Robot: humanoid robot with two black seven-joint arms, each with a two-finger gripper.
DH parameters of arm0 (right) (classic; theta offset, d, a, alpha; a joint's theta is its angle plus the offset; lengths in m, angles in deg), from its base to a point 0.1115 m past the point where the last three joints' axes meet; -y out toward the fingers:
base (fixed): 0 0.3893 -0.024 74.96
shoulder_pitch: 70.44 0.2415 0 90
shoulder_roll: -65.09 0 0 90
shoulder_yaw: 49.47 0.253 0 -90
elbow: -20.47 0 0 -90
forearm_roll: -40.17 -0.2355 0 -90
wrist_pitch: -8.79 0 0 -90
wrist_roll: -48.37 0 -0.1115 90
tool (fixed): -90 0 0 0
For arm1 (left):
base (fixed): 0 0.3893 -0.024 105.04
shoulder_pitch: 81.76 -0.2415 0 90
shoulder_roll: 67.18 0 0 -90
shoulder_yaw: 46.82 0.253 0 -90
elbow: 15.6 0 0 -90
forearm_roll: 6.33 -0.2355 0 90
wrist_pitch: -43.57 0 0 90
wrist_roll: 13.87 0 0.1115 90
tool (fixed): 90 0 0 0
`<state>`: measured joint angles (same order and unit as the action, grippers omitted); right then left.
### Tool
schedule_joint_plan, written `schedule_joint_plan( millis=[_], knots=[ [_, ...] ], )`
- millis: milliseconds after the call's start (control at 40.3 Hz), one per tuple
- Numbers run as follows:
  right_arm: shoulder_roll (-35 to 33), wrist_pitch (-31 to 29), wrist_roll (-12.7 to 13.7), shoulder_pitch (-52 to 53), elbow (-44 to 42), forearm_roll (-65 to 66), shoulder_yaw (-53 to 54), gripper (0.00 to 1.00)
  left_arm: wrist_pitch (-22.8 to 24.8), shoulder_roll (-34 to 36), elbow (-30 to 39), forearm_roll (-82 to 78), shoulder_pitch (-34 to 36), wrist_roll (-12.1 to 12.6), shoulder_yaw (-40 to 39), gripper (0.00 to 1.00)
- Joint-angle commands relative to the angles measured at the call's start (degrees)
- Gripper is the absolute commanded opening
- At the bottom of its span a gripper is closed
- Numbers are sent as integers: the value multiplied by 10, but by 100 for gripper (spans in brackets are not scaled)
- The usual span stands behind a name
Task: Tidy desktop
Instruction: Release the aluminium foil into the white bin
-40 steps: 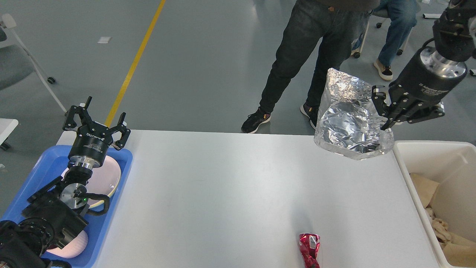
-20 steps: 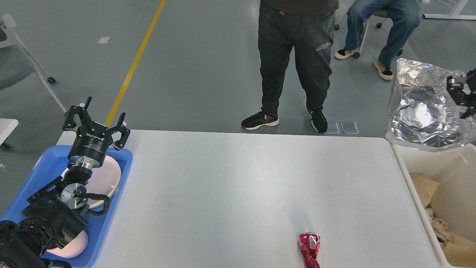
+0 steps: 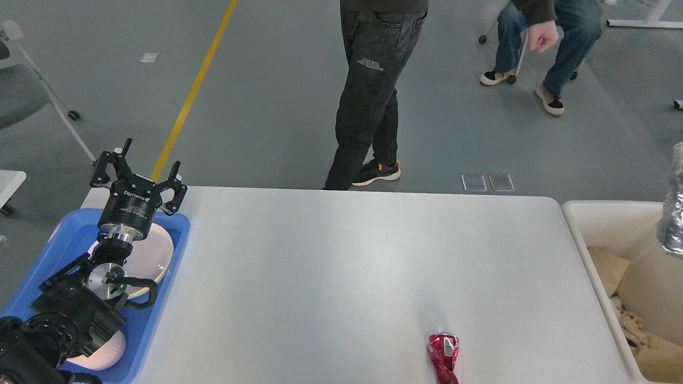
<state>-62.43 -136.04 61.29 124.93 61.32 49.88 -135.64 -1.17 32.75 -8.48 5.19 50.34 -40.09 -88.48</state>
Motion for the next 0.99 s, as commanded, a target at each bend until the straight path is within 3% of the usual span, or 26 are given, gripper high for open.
schedule_joint_plan(
  millis=[0, 646, 969],
  knots=[
    [-6, 49, -1, -120, -86, -5, 9, 0, 0, 0, 0, 0, 0, 0, 0, 96],
    [1, 297, -1, -456, -241, -5, 181, 0, 0, 0, 0, 0, 0, 0, 0, 96],
    [23, 365, -2, -524, -276, -5, 191, 0, 0, 0, 0, 0, 0, 0, 0, 96]
  ],
)
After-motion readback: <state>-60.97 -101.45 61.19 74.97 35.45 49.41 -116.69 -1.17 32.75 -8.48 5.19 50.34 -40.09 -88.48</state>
